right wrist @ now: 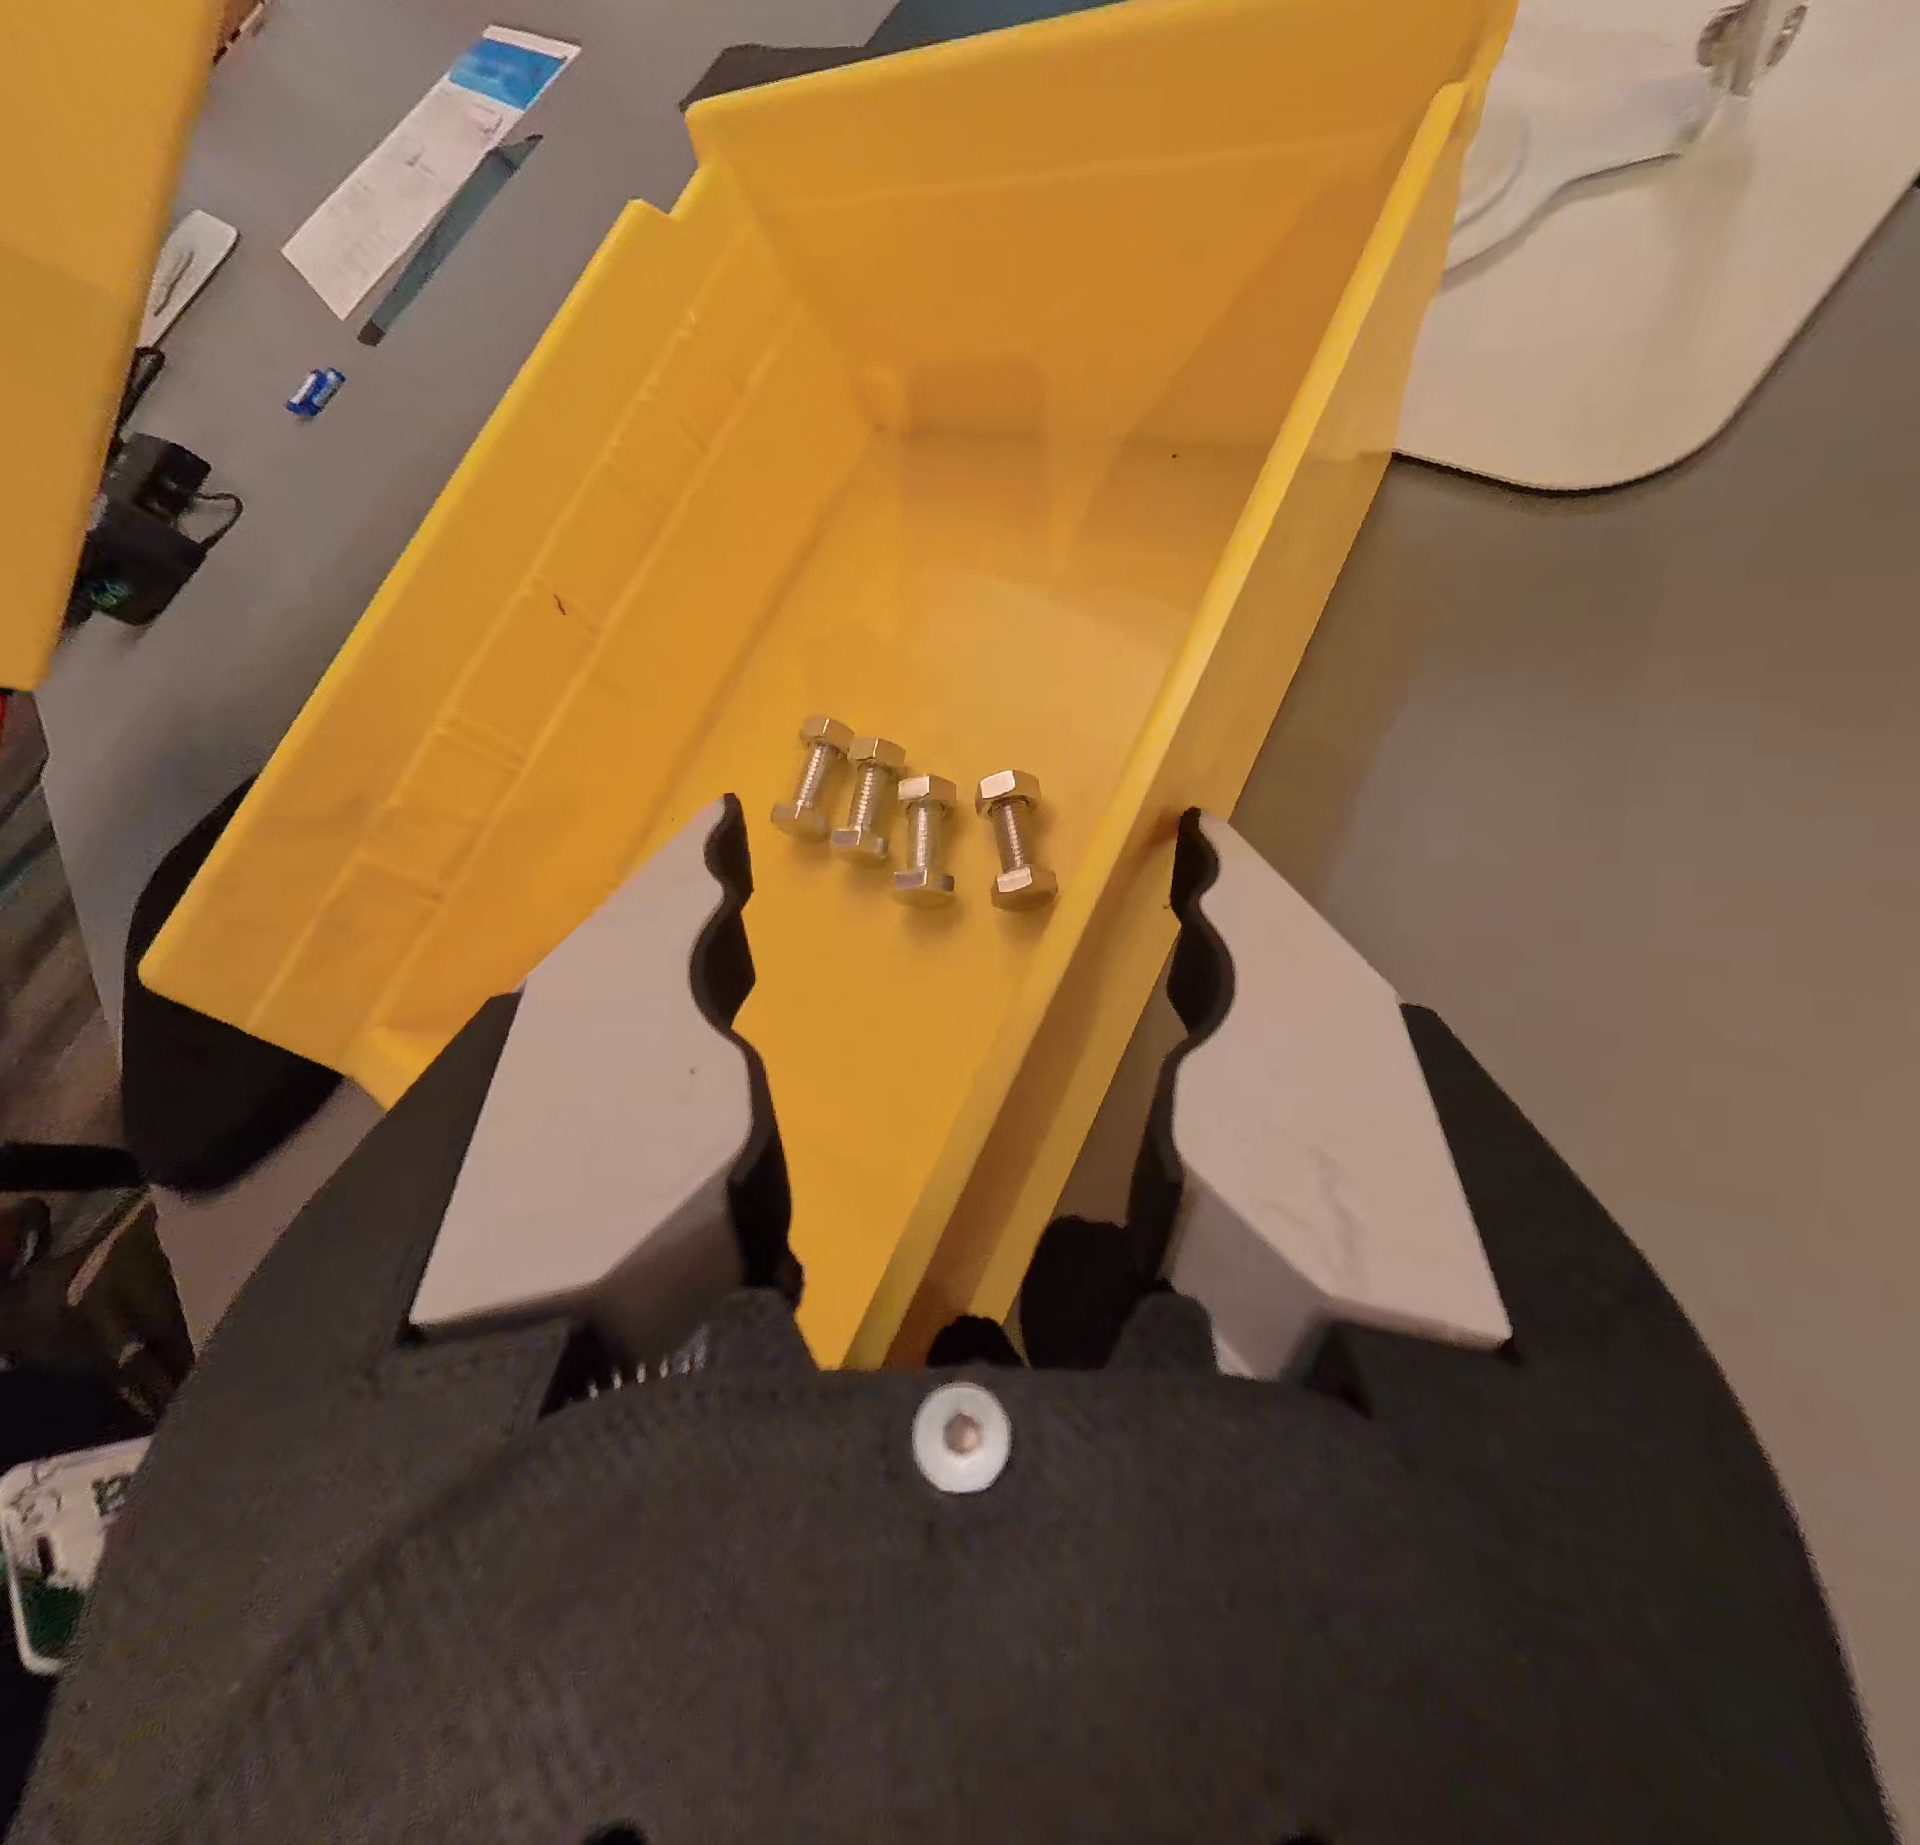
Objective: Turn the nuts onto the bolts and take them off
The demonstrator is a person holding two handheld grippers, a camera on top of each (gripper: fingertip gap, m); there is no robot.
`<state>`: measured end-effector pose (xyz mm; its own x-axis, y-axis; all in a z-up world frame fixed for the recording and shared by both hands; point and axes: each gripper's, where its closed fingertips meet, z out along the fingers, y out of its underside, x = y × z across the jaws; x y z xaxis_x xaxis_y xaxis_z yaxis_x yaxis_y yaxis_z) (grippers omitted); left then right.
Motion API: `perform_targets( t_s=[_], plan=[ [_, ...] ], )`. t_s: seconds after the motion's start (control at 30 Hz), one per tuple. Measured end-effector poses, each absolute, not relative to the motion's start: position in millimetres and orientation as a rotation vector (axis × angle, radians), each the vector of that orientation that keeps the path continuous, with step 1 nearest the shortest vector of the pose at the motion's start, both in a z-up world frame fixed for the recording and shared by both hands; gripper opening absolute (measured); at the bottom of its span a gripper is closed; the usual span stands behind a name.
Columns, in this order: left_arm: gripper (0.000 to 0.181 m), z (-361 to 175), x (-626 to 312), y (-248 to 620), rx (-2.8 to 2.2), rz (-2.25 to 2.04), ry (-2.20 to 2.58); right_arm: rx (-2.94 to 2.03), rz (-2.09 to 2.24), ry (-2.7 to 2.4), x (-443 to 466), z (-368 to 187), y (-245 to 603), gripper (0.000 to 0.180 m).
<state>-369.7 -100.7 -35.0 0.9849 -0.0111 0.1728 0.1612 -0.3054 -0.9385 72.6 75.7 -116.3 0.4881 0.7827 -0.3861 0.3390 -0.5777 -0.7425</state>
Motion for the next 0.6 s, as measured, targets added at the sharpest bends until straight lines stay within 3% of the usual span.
perform_targets(
  t_s=[0.3, 0.6],
  plan=[
    [0.002, -28.5, -377.2, -105.0, -1.864, -0.140, -0.125, -2.099, 1.164, -0.766, 4.3, -111.7, 55.6, 0.095],
    [0.002, -9.0, -396.5, -116.8, -1.823, -0.110, -0.176, -2.034, 1.271, -0.638, -67.9, -111.5, 22.9, 0.136]
  ],
)
